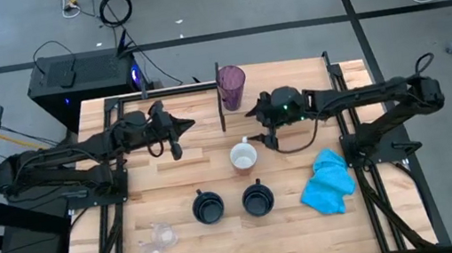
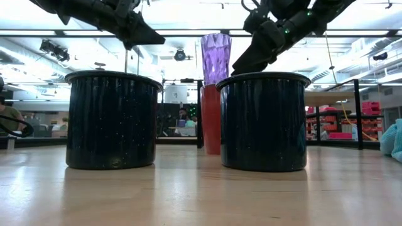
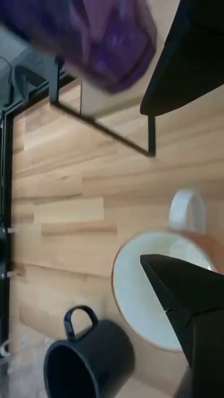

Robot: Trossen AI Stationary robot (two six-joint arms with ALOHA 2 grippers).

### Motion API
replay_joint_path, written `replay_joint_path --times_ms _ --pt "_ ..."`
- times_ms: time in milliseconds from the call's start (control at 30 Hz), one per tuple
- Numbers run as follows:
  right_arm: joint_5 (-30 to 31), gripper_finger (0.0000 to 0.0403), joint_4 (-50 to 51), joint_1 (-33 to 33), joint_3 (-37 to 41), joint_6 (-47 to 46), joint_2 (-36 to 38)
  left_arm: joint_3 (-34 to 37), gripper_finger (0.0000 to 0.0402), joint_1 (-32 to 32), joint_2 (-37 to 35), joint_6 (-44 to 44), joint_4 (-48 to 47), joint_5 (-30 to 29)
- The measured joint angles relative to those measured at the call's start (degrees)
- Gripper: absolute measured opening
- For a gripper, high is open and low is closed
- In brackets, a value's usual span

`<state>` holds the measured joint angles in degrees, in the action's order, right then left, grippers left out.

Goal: Stack small to large cups/mugs on shelf
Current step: Put the orange mug on the shelf

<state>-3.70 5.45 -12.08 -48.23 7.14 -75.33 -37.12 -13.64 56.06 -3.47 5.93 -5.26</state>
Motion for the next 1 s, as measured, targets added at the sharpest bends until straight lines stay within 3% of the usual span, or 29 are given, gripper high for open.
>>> replay_joint_path --times_ms 467,700,1000 --pt "4.03 0.0368 2.16 11.83 -1.59 -5.52 -2.67 0.00 0.0020 -0.01 0.17 0.05 -0.67 0.00" --pt "9.47 0.0353 14.02 18.52 -11.72 -4.56 -10.60 0.00 0.0020 -0.01 0.17 0.00 -0.64 0.00" --pt "12.72 0.0318 26.46 19.87 -22.80 -4.42 -19.85 0.00 0.0018 -0.01 0.17 -0.01 -1.41 0.00"
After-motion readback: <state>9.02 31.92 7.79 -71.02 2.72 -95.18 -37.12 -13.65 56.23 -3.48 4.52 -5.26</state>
